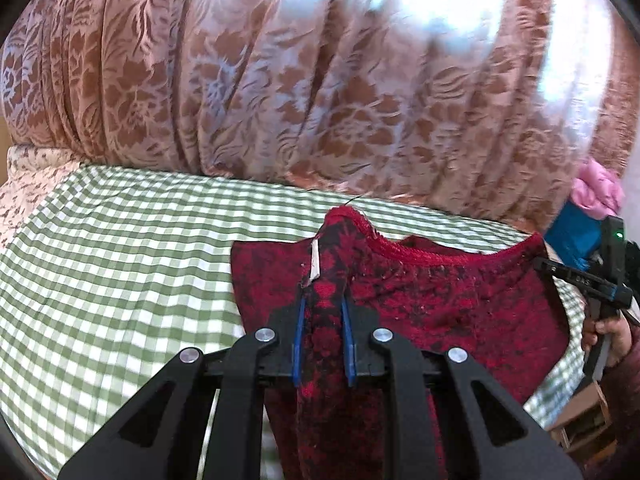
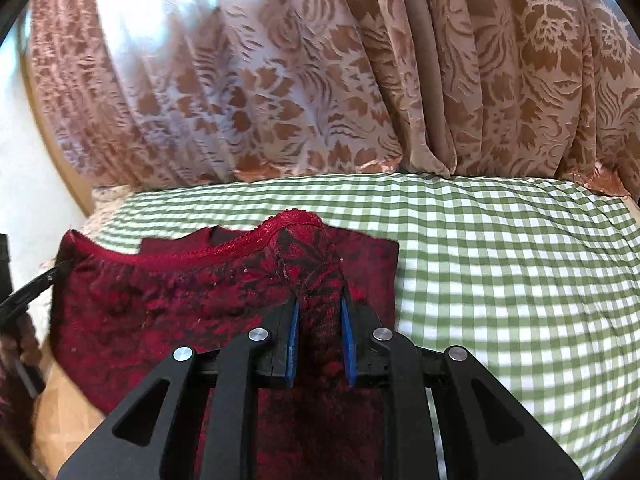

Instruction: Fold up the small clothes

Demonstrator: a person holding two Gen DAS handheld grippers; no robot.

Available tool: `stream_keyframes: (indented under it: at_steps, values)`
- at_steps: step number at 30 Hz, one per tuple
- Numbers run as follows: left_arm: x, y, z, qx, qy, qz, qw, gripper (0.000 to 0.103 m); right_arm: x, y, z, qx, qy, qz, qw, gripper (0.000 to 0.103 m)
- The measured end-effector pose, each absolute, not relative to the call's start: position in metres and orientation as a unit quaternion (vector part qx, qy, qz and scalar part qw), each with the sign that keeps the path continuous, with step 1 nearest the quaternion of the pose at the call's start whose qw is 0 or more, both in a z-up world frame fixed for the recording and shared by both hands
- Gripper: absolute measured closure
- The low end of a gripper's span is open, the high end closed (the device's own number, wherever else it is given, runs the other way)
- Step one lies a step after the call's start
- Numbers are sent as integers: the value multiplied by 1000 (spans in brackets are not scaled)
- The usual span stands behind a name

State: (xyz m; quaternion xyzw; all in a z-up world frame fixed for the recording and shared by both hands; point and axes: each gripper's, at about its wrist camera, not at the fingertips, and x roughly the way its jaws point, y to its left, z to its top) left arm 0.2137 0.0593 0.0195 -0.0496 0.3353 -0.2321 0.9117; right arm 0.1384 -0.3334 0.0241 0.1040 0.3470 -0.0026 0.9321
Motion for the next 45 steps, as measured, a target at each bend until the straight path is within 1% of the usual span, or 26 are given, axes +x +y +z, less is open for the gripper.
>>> stream_keyframes:
  at_steps: [6,11,17,20,22,23,24,25,26,27,28,31,32,33,36,42,45]
  values:
    - [274,41,5,-39,352,-192,915,89,195,-341,9,108,349,-39,930,86]
    - [309,26,-8,-14,361,-166,918,89,232,-350,-8,112,361,-74,923,86]
    - [341,11,-43,12,399,-133,907,89,262,-359,-34,120,387,-96,909,86]
    - [352,8,-65,23,421,-118,899,87,275,-358,-46,114,405,-101,901,86]
    - [353,8,-68,21,424,-115,898,84,282,-358,-53,111,418,-101,896,86]
    - [352,8,-66,22,422,-114,899,82,284,-356,-53,107,420,-101,895,86]
    - [349,8,-62,27,418,-110,901,77,285,-356,-51,104,421,-99,895,84]
    - [346,9,-58,29,414,-106,904,65,284,-356,-49,105,421,-96,896,80]
    - [342,11,-53,27,410,-98,906,58,283,-357,-46,107,419,-92,897,72]
    - [339,15,-50,21,407,-94,908,52,279,-359,-41,112,416,-90,898,67]
    - [332,21,-45,7,402,-98,910,52,273,-361,-38,115,413,-89,899,63]
    - [309,37,-37,-16,398,-106,911,51,254,-367,-29,125,406,-77,902,61]
    - [302,41,-36,-22,396,-110,911,50,244,-369,-27,132,405,-70,902,55]
    - [289,48,-35,-28,394,-116,911,50,234,-371,-25,137,403,-62,903,52]
    - [257,64,-37,-51,391,-131,910,48,207,-376,-23,152,404,-43,901,52]
    - [197,91,-58,-106,411,-188,886,48,139,-376,-38,210,422,20,882,52]
    - [176,97,-73,-129,419,-208,874,49,112,-369,-47,216,429,30,877,52]
